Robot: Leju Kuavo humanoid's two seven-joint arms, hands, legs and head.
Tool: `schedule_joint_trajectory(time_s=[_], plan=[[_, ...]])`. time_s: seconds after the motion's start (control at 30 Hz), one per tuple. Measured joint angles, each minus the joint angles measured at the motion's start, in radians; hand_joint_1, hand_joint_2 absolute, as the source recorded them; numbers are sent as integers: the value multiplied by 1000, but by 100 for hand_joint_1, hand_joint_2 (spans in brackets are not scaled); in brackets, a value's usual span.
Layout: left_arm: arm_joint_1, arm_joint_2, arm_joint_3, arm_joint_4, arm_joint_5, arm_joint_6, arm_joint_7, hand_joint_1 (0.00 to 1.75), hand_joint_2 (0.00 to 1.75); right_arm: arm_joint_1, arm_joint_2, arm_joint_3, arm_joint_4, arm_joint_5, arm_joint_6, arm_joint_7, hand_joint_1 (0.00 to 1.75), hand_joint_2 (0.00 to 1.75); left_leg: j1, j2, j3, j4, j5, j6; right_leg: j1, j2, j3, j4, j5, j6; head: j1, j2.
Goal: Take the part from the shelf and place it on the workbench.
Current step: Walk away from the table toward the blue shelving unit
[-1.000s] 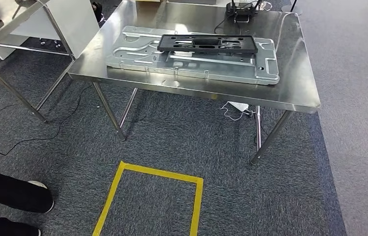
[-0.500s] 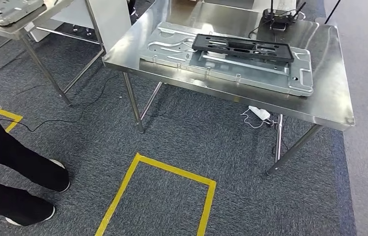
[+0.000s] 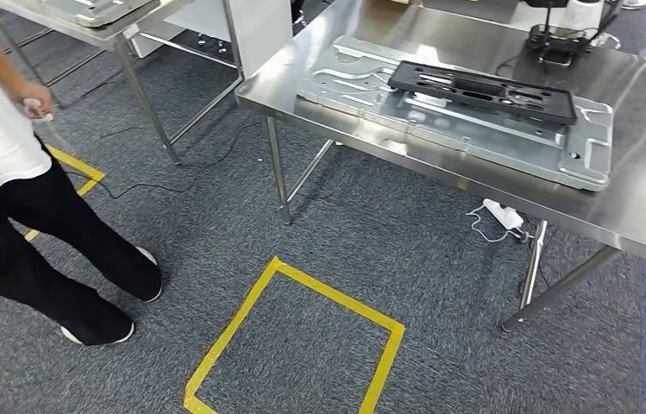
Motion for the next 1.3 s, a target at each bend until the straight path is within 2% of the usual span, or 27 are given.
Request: schedule_joint_trajectory(time_s=[0.07, 0.1, 0.17, 0.23, 0.3, 0.37, 0.4, 0.43, 0.47, 0.53, 0.6, 0.67, 0.73, 0.8, 0.83, 0.87, 0.9, 0.93, 0.97, 1.0, 1.07, 1.1, 1.13, 1.17, 1.2, 1.23, 1.3], plan=[[-3, 0, -2, 0, -2, 1, 5, 0, 0, -3, 1, 1, 2, 7, 16, 19, 0, 0, -7, 27, 52, -100, 24, 11, 4, -17, 2, 2, -2, 10, 0, 0], [-4, 0, -3, 0, -4, 1, 6, 0, 0, -5, 1, 1, 3, 10, 24, 30, 0, 0, -10, 29, 54, -110, 22, 16, 6, -24, 3, 2, -1, 16, 0, 0], [-2, 0, -4, 0, -8, 3, 8, 0, 0, -10, 3, 1, 4, 12, 38, 48, 0, 0, -8, 11, 50, -114, 30, 26, 6, -31, 6, 1, -2, 27, 0, 0], [-2, 0, -4, 0, -12, 6, 9, 0, 0, -12, 5, 2, 5, 14, 48, 60, 0, 0, -3, -5, 50, -124, 41, 40, 3, 7, -6, 33, -31, 36, 0, 0], [-4, 0, -5, 0, -17, 8, 9, 0, 0, -9, 5, 2, 6, 16, 51, 65, 0, 0, -1, -22, 43, -127, 50, 52, 0, 62, -55, 141, -100, 40, 1, 0], [-6, 0, -6, -1, -20, 9, 8, 0, 0, -6, 5, 2, 7, 18, 51, 63, 0, 0, -4, -44, 33, -124, 54, 56, -1, 79, -111, 260, -149, 42, 1, 0], [-5, 0, -6, 0, -20, 9, 8, 0, 0, -5, 5, 1, 7, 19, 51, 60, 0, 0, -4, -56, 31, -122, 56, 56, -1, 81, -119, 279, -144, 42, 1, 0], [-4, 0, -6, 0, -20, 9, 8, 0, 0, -5, 5, 1, 7, 21, 51, 56, 0, 0, -5, -70, 29, -119, 56, 55, -1, 83, -108, 256, -119, 41, 1, 0], [-4, 0, -6, 0, -21, 9, 8, 0, 0, -5, 5, 1, 7, 23, 50, 52, 0, 0, -5, -84, 28, -115, 56, 54, -2, 90, -80, 199, -81, 39, 1, 0], [-5, -1, -6, 0, -21, 9, 8, 0, 0, -3, 5, 1, 7, 25, 50, 43, 0, 0, -5, -108, 23, -104, 54, 48, -3, 134, -20, 70, -26, 32, 1, 0], [-7, -1, -7, 0, -21, 9, 9, 0, 0, -4, 4, 0, 7, 27, 51, 33, 0, 0, -6, -126, 13, -97, 56, 35, -2, 160, 0, 18, -15, 26, 1, 0], [-6, 0, -7, -1, -22, 10, 12, 0, 0, -7, 4, 0, 7, 29, 52, 28, 0, 0, -6, -143, 6, -98, 61, 20, -1, 139, -1, 15, -10, 18, 1, 0], [-4, 0, -7, -1, -23, 10, 14, 0, 0, -8, 5, 0, 7, 29, 54, 28, 0, 0, -6, -118, -9, -73, 43, 10, -5, 113, 1, 7, -3, 4, 0, 0], [-6, 1, -7, -2, -23, 11, 15, 0, 0, -5, 5, 0, 7, 29, 55, 29, 0, 0, -6, -66, -54, 28, -20, 0, -6, 83, 0, 2, 0, -5, -2, 0], [-7, 1, -7, -2, -23, 11, 15, 0, 0, -3, 5, 0, 8, 29, 56, 29, 0, 0, -4, -50, -86, 99, -57, -5, -5, 68, -2, 2, 0, -7, -2, 0], [-8, 1, -7, -2, -23, 11, 15, 0, 0, -2, 5, 0, 8, 29, 56, 30, 0, 0, -1, -42, -113, 161, -83, -9, -4, 52, -4, 2, 0, -8, -2, 0], [-8, 1, -8, -2, -23, 11, 15, 0, 0, -1, 5, 0, 8, 29, 56, 30, 0, 0, 1, -39, -127, 196, -91, -12, -3, 37, -5, 3, 0, -8, -2, 0], [-7, 1, -8, -2, -24, 11, 15, 0, 0, -1, 5, 0, 8, 30, 56, 31, 0, 0, 3, -35, -121, 193, -80, -14, -3, 24, -5, 3, -1, -7, -2, 0], [-6, 1, -8, -2, -24, 11, 15, 0, 0, -2, 5, -1, 8, 30, 56, 32, 0, 0, 5, -29, -92, 146, -51, -14, -3, 11, -4, 3, -2, -5, -2, 0], [-6, 1, -8, -3, -24, 12, 15, 0, 0, -3, 5, -1, 8, 30, 56, 33, 0, 0, 5, -13, -48, 70, -16, -11, -3, 0, 0, 3, -4, -3, -2, 0], [-9, 1, -10, -3, -23, 13, 15, 0, 0, -4, 5, -2, 8, 30, 57, 35, 0, 0, -3, 32, 27, -67, 26, 0, 2, -20, 5, 4, -9, 7, -2, 0], [-10, 1, -10, -4, -23, 13, 15, 0, 0, -5, 5, -3, 8, 30, 59, 37, 0, 0, -7, 44, 41, -98, 31, 6, 4, -29, 8, 5, -11, 13, -2, 0], [-11, 1, -11, -4, -23, 13, 15, 0, 0, -7, 5, -5, 8, 30, 60, 37, 0, 0, -11, 44, 40, -106, 29, 12, 6, -39, 9, 4, -11, 18, -1, 0], [-10, 2, -11, -4, -23, 14, 15, 0, 0, -9, 6, -6, 8, 30, 61, 38, 0, 0, -10, 31, 37, -107, 32, 19, 6, -49, 12, 3, -11, 23, -1, 0], [-8, 2, -11, -4, -23, 14, 15, 0, 0, -11, 6, -8, 8, 30, 62, 38, 0, 0, -9, 20, 37, -111, 35, 25, 4, -46, 14, 6, -16, 29, -1, 0], [-7, 2, -11, -4, -23, 15, 15, 0, 0, -12, 6, -9, 8, 31, 61, 37, 0, 0, -6, 10, 39, -116, 40, 32, 2, -26, 10, 20, -29, 34, -1, 0], [-8, 2, -11, -4, -22, 15, 15, 0, 0, -9, 7, -11, 8, 34, 61, 34, 0, 0, -3, -10, 41, -124, 48, 45, -2, 38, -28, 105, -85, 40, -1, 0]])
